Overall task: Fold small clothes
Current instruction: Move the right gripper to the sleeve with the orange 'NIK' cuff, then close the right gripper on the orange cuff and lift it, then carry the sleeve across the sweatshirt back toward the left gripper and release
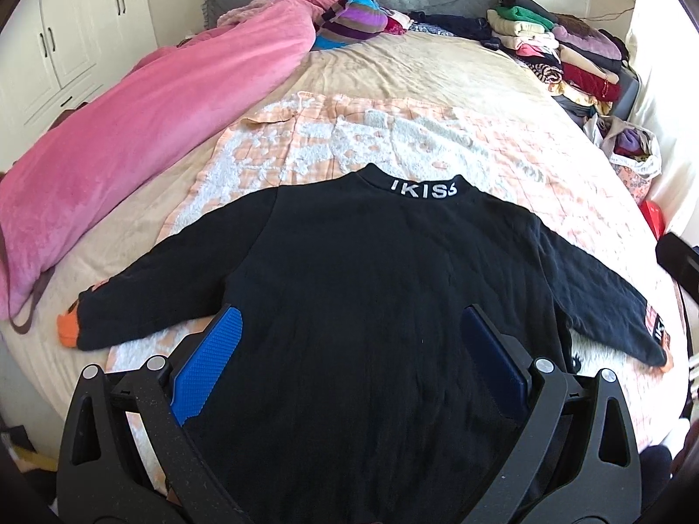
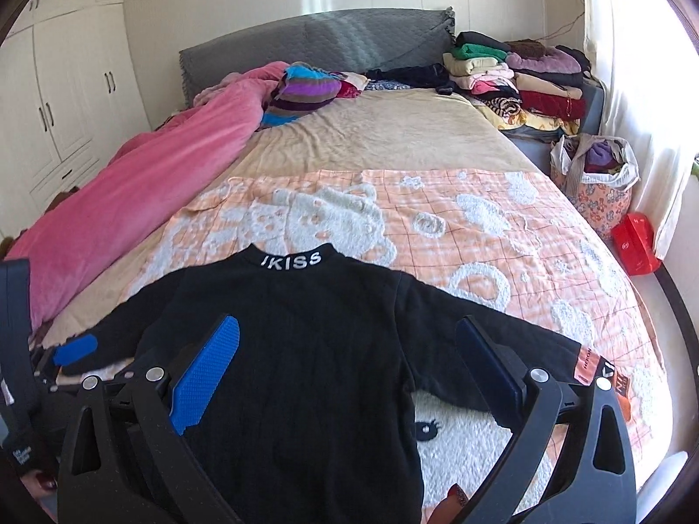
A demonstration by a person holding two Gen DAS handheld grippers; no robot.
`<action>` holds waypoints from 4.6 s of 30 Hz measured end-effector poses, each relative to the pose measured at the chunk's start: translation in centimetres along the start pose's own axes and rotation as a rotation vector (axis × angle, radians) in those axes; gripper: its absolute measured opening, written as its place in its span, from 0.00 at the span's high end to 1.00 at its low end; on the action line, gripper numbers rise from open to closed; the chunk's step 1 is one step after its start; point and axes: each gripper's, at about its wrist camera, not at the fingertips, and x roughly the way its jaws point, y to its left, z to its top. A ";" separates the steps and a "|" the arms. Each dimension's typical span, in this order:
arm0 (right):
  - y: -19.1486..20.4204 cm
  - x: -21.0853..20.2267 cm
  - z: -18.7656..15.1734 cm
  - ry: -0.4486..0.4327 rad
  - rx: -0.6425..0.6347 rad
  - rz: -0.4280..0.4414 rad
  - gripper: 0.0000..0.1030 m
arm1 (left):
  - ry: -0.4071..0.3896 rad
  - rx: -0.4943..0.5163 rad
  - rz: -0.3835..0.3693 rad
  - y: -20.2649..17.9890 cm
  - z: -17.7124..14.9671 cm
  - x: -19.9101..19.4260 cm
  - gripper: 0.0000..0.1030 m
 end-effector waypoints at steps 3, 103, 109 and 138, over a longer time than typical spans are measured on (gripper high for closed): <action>-1.2 0.9 0.6 -0.003 0.043 0.001 0.04 | 0.000 -0.001 0.003 -0.2 0.6 0.6 0.09; -8.3 2.9 0.5 -0.046 0.357 0.285 0.82 | 0.072 -0.022 0.016 1.1 -2.2 9.1 0.09; 0.4 5.6 0.9 0.044 0.223 0.353 0.82 | 0.053 -0.064 0.024 3.5 -1.6 8.6 0.09; -4.3 10.0 -3.2 0.137 0.165 0.203 0.46 | 0.200 -0.164 -0.263 -1.9 -2.6 11.8 0.09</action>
